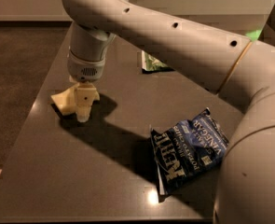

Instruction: Move sponge near blue chip bag

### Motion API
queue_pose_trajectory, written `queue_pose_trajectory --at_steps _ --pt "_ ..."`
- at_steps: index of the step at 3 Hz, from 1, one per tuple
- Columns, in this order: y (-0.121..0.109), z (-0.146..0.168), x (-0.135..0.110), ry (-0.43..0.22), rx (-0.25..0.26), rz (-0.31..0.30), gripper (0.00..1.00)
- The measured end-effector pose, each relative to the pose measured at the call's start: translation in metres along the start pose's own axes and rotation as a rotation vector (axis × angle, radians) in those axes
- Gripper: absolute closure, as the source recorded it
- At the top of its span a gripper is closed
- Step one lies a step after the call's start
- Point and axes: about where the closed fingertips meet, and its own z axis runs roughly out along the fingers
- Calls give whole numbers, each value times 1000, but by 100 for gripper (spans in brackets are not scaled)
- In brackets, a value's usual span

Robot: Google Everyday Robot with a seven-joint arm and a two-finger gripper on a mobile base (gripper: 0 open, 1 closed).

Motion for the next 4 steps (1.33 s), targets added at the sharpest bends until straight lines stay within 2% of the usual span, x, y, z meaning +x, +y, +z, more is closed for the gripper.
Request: queue_pose_trajectory --at_steps 1,2,3,4 --pt "-1 -10 3 57 -30 14 49" --pt "1 -35 9 70 -20 41 72" --pt "2 -78 40 97 33 120 96" --pt "14 -129 100 126 96 258 100"
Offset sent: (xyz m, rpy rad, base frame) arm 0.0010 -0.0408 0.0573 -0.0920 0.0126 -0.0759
